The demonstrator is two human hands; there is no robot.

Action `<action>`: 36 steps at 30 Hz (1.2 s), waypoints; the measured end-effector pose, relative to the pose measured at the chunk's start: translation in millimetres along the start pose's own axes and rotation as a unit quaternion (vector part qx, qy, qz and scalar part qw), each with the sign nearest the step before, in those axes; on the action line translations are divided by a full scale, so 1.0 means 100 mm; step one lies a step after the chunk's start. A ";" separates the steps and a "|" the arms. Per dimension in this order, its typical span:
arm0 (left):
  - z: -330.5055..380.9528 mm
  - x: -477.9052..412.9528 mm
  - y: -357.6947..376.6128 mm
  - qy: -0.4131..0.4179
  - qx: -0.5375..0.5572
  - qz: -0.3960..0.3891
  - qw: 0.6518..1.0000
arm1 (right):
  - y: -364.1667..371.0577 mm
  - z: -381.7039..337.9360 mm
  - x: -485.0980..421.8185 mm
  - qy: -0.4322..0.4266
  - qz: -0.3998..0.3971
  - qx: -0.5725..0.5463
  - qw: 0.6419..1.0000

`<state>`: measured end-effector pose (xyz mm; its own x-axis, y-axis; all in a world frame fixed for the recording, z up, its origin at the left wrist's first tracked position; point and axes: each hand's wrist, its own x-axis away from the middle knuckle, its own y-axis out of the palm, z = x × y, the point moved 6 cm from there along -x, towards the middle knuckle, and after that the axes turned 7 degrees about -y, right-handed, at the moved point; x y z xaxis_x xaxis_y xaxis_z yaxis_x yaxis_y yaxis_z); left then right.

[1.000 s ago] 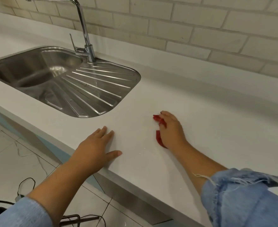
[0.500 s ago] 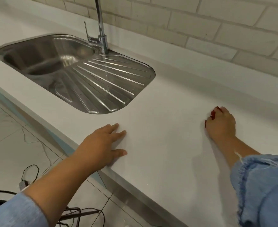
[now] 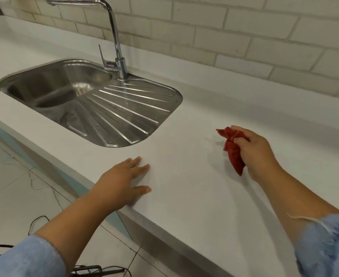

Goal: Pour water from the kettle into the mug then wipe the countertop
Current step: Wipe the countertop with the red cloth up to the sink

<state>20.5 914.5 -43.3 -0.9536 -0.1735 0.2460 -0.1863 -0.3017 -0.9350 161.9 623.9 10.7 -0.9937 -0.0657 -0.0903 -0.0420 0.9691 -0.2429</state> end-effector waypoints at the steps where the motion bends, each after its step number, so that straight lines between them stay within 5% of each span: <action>1: 0.00 0.01 0.00 0.000 0.002 0.000 1.000 | -0.25 0.02 0.08 0.014 0.029 -0.018 0.999; 7: 0.07 0.07 -0.06 -0.003 0.005 0.002 1.000 | -1.45 0.41 0.74 0.087 0.131 0.095 0.983; 14: 0.47 0.30 0.01 0.020 0.052 0.065 0.996 | -1.38 0.62 1.41 -0.049 -0.030 0.404 0.913; 19: 0.93 0.52 -0.03 0.056 0.097 0.141 0.984 | -0.61 0.46 1.58 -0.092 -0.042 0.405 0.909; 23: 1.45 0.72 0.12 0.113 0.127 0.127 0.977 | -0.11 0.35 1.57 -0.056 -0.073 0.276 0.957; 26: 1.83 0.84 0.27 0.157 0.152 0.113 0.969 | -0.48 0.31 1.48 -0.040 0.011 0.194 0.980; 29: 2.17 0.82 0.42 0.157 0.135 0.105 0.973 | -1.20 0.43 1.32 -0.028 0.093 0.303 0.948; 33: 2.49 0.78 0.72 0.130 0.040 0.067 0.988 | -1.57 0.80 1.29 0.053 0.044 0.496 0.866; 36: 2.57 0.81 0.85 0.185 -0.022 0.067 0.980 | -1.51 0.89 1.33 0.035 0.016 0.531 0.847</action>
<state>-11.9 633.8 -37.7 -0.9893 0.1447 0.0193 -0.0565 -0.2580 -0.9645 45.1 447.6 -50.9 -0.9980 0.0070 -0.0636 0.0637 0.2082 -0.9760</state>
